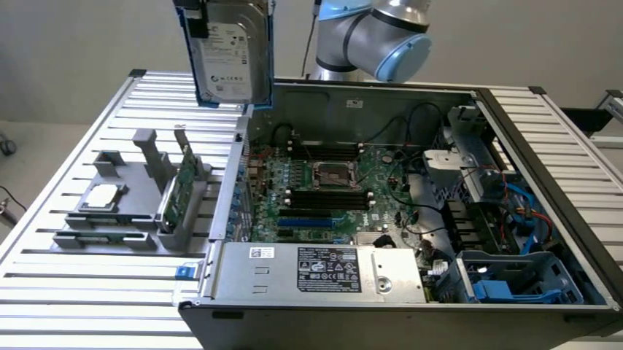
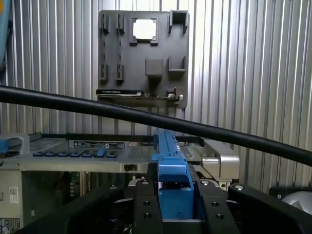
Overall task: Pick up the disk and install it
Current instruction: 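Pick up the disk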
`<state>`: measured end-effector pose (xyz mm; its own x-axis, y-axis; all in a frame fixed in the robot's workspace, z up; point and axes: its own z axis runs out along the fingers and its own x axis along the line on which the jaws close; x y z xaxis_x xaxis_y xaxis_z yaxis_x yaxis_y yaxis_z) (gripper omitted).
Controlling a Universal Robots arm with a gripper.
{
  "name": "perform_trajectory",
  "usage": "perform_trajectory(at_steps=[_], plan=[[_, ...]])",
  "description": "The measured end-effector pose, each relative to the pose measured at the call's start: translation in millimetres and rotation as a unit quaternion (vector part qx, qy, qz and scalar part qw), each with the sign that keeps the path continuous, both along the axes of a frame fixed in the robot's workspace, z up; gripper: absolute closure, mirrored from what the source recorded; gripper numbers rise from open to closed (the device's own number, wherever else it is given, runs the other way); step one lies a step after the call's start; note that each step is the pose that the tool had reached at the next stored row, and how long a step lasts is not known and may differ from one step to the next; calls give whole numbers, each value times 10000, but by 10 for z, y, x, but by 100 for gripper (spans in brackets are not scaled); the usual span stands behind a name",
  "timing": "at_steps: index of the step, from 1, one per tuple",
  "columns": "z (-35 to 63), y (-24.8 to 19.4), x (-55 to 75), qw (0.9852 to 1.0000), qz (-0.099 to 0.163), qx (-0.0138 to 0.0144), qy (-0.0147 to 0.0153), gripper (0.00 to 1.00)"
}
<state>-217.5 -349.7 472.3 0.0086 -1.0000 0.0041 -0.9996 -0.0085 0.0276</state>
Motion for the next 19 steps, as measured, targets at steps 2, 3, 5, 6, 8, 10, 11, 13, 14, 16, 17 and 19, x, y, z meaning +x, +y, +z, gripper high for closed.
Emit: perform_trajectory(at_steps=[2,3,5,6,8,10,11,13,14,16,17,19], plan=[[2,-24,91,10000,1,0,0,67],[2,-36,136,10000,0,0,0,67],[3,-62,229,10000,1,0,0,67],[3,-75,274,10000,0,0,0,67],[4,-100,362,10000,1,0,0,67],[4,-128,456,10000,0,0,0,67],[4,-143,501,10000,0,0,0,67],[5,-174,591,10000,1,0,1,67],[5,-189,636,10000,0,-1,1,67],[4,-223,727,10000,1,0,0,67],[4,-239,772,10000,0,1,0,67],[4,-270,862,10000,0,0,0,67]])
